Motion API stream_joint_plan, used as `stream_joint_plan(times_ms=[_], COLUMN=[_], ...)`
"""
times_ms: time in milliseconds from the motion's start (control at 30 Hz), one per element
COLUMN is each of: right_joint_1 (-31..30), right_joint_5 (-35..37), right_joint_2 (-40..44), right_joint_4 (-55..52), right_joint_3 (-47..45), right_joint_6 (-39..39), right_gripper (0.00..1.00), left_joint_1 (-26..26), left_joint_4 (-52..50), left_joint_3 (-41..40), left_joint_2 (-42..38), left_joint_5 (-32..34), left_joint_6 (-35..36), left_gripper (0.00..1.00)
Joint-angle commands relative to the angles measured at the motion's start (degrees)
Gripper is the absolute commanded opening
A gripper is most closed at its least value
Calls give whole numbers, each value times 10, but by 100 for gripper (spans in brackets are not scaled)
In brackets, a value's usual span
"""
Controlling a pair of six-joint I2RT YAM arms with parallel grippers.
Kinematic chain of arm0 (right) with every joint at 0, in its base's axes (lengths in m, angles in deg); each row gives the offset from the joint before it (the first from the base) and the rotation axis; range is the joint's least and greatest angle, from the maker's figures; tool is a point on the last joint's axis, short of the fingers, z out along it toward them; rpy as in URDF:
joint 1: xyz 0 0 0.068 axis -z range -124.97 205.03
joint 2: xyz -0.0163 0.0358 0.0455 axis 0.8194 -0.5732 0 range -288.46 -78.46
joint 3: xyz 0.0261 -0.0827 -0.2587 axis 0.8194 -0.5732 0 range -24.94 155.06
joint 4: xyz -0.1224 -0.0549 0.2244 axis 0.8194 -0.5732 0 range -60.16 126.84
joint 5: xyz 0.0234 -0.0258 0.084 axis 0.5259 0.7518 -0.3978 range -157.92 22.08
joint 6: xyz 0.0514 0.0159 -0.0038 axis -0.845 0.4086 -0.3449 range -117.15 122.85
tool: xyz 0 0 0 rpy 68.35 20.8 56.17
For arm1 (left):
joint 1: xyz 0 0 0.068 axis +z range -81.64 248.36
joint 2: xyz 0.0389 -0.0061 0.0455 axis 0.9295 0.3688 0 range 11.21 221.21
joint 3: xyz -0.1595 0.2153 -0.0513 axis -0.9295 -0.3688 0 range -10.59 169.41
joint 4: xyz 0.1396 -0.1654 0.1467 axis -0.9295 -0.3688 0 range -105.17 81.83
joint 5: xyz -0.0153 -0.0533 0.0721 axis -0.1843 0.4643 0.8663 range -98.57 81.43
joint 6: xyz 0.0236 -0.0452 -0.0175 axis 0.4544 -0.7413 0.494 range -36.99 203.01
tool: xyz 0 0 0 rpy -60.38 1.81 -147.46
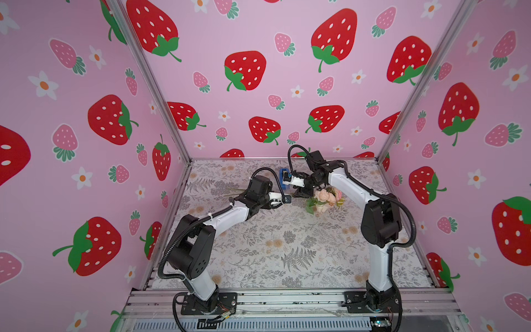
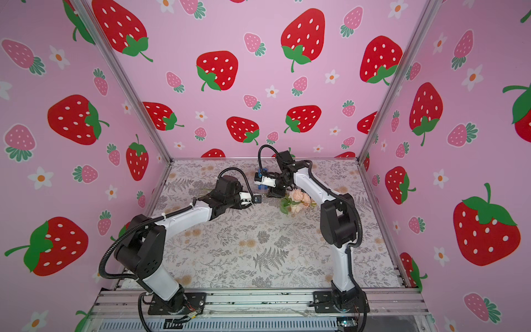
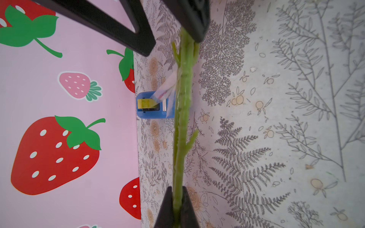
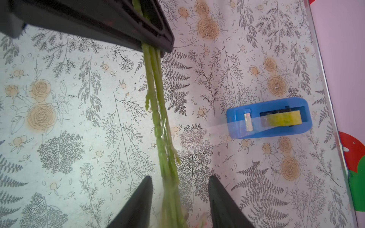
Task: Wrap bouquets with tape
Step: Wrap the tape around the bouquet.
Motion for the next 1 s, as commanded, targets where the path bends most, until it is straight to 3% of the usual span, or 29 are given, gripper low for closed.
stream_joint_plan(times_ms=[0, 367, 633, 967], right_joint_1=[3, 1, 1, 1], right_joint_5=[-26, -42, -44, -19], right_joint_2=[17, -13, 0, -21], right_joint_4=[-23, -17, -38, -8], right_joint_3=[14, 22, -5, -13], right_joint_6=[10, 13, 33, 22], right_gripper=[50, 44, 48, 45], left_joint_1=[-9, -11, -11, -15], left_joint_4=[12, 13, 22, 24], left_joint_3=[0, 20, 11, 10], left_joint_2=[-18, -19, -25, -32], left_joint_5=[-15, -11, -1, -8], left_joint_6=[4, -12, -9, -9], left_gripper=[0, 0, 0, 0])
